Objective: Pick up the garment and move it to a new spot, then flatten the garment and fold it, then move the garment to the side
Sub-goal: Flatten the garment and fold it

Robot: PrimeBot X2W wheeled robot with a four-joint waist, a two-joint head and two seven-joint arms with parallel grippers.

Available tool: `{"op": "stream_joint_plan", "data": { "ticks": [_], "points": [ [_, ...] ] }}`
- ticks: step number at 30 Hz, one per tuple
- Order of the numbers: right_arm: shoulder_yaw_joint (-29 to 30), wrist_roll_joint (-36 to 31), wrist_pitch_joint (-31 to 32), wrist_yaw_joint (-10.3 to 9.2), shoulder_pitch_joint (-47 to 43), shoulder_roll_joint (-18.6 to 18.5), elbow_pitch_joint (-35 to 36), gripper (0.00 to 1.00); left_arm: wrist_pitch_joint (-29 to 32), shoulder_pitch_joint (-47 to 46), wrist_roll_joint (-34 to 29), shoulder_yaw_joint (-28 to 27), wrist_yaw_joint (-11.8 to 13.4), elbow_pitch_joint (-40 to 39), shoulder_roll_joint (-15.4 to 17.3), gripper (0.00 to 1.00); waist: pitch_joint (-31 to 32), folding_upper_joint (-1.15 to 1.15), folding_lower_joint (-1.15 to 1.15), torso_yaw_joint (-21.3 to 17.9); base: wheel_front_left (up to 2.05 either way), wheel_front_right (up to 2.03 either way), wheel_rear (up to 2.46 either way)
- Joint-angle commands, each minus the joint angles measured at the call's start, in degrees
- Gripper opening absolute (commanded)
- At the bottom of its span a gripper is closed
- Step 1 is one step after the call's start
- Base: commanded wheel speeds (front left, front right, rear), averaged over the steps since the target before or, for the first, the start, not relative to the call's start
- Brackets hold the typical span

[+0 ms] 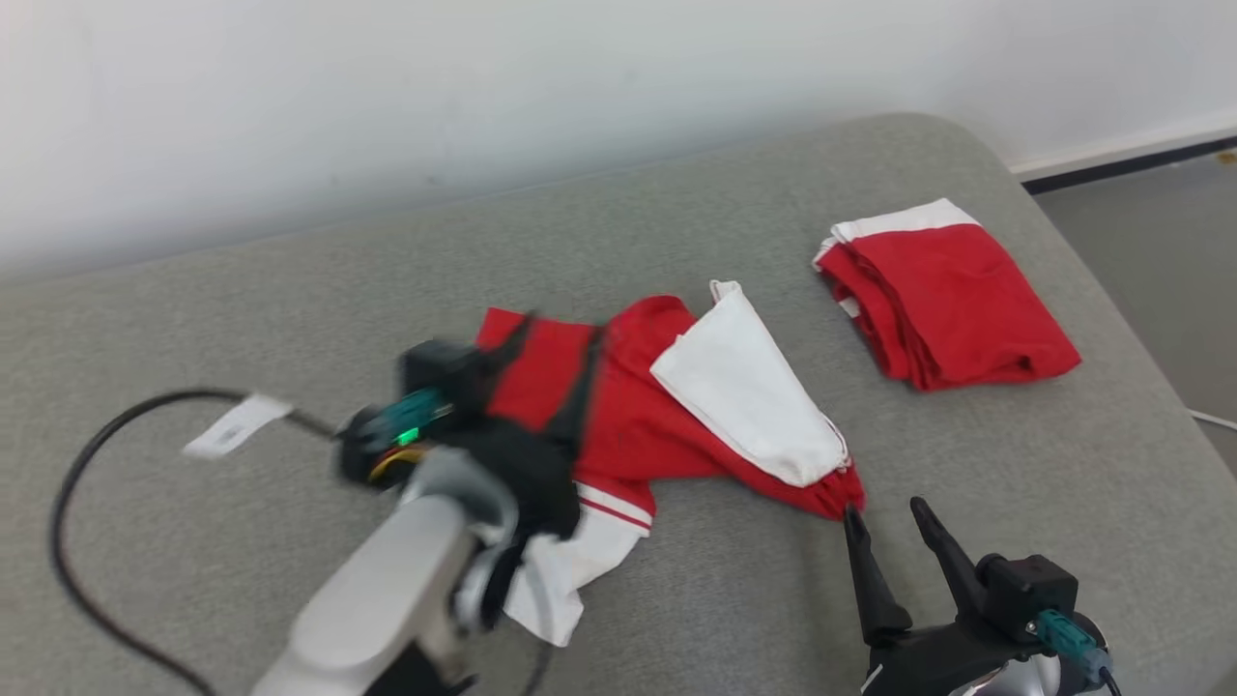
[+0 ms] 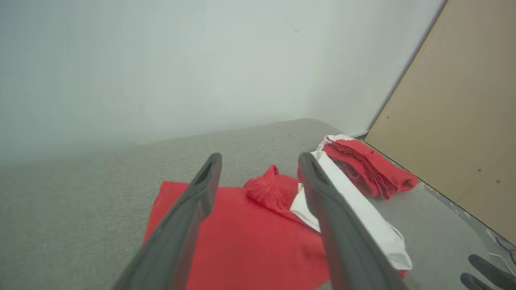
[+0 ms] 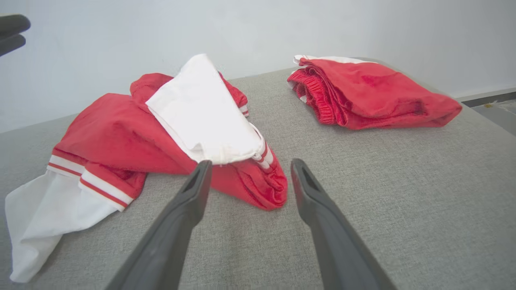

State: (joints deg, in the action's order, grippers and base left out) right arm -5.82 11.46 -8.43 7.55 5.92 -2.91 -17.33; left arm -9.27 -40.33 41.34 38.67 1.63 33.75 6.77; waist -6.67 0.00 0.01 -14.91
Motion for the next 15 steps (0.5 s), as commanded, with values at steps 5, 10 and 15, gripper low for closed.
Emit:
{"op": "stream_joint_plan", "data": {
  "ticks": [5,10,15],
  "points": [
    [-1.5,-0.4,1.8,-0.14,-0.4,0.0,0.9,1.0,-2.4,5.5,0.8,-2.8,2.8,-0.2,4.5,1.0,0.9,0.0,-0.01,3.1,0.0,0.0,0.0],
    [-2.1,-0.7,2.7,-0.14,-0.2,0.0,1.8,1.0,-2.5,7.0,1.5,-4.1,3.4,1.2,7.0,1.0,1.3,0.0,-0.01,4.6,0.0,0.0,0.0],
    [-3.8,-0.2,3.1,-0.14,0.7,0.0,2.4,1.0,0.7,3.1,1.1,-3.0,2.5,4.7,7.0,1.0,0.6,0.0,-0.01,2.8,0.0,0.0,0.0]
  ]
}}
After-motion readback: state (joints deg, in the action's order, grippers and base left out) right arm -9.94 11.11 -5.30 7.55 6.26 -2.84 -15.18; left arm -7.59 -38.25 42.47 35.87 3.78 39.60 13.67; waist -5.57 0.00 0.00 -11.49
